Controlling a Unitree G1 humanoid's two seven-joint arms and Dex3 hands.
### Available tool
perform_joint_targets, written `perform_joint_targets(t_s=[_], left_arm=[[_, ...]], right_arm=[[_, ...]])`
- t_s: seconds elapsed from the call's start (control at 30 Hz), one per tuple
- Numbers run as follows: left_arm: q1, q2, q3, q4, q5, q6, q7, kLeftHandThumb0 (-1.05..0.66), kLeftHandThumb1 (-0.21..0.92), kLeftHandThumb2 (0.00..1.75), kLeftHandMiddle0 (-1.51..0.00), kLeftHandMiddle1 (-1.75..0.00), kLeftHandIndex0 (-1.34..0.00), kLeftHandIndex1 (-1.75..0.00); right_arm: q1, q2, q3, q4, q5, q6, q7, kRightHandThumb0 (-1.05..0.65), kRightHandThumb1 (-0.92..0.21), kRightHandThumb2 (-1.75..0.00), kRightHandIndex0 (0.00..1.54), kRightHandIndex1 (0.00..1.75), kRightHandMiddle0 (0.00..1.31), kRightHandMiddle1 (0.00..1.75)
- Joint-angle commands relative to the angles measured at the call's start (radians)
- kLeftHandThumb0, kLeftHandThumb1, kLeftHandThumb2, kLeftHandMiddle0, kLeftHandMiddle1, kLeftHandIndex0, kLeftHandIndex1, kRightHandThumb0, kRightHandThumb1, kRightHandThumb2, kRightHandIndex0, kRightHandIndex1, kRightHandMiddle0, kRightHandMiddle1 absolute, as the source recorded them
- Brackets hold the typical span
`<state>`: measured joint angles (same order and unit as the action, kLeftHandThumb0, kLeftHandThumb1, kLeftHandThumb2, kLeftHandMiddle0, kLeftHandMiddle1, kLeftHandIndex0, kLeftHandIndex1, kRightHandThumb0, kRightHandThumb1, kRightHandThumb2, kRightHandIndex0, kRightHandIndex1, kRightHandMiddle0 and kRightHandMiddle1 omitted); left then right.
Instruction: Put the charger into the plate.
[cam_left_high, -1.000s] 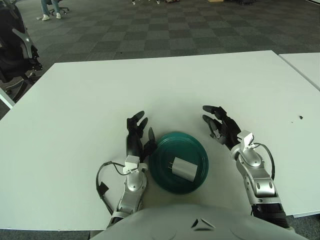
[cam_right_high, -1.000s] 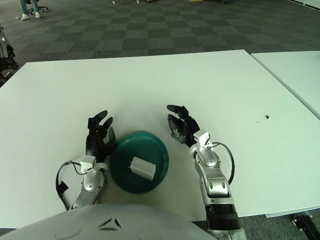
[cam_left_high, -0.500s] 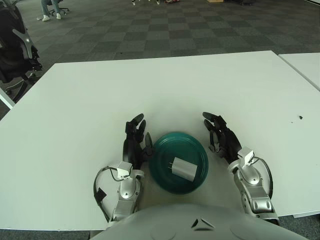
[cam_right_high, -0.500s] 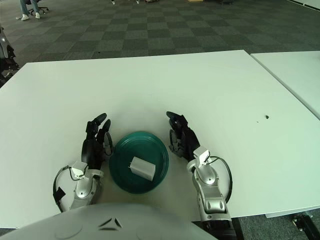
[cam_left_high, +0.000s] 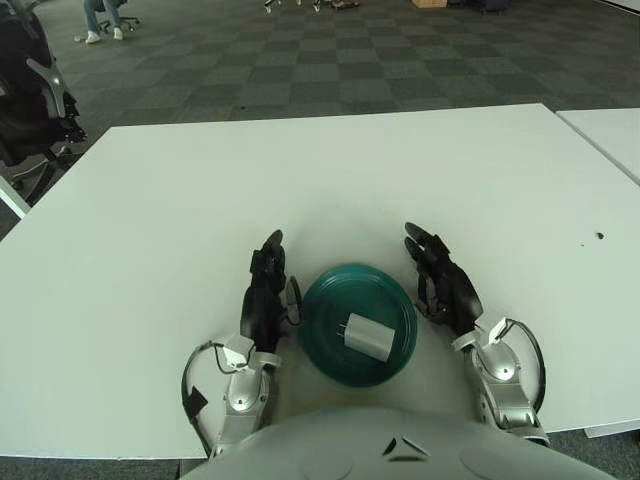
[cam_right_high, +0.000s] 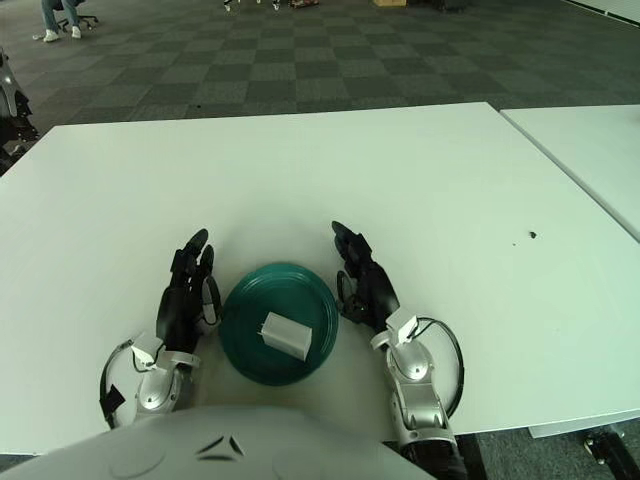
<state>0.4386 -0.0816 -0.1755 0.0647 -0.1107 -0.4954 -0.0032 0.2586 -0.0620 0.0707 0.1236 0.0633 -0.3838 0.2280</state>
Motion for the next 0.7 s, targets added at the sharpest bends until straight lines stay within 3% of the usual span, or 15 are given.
perform_joint_targets(t_s=[0.0, 0.3, 0.67], left_arm=[[0.07, 0.022, 0.027, 0.05, -0.021, 0.038, -0.024, -0.99, 0.92, 1.05, -0.02, 0.0, 0.0, -0.15], [0.094, 0.035, 0.028, 0.022, -0.047, 0.06, -0.082, -1.02, 0.92, 1.06, 0.0, 0.0, 0.0, -0.02], [0.103, 0.051, 0.033, 0.03, -0.076, 0.026, -0.155, -1.03, 0.92, 1.08, 0.0, 0.0, 0.0, 0.0]], right_arm=[[0.027, 0.037, -0.018, 0.193, 0.007, 0.031, -0.036, -0.96, -0.92, -0.89, 0.04, 0.0, 0.0, 0.18], [0.025, 0.071, -0.035, 0.251, 0.015, 0.002, -0.064, -0.98, -0.92, -0.95, 0.03, 0.0, 0.0, 0.1], [0.011, 0.12, -0.065, 0.283, 0.075, -0.051, -0.026, -0.95, -0.92, -0.94, 0.0, 0.0, 0.0, 0.05]])
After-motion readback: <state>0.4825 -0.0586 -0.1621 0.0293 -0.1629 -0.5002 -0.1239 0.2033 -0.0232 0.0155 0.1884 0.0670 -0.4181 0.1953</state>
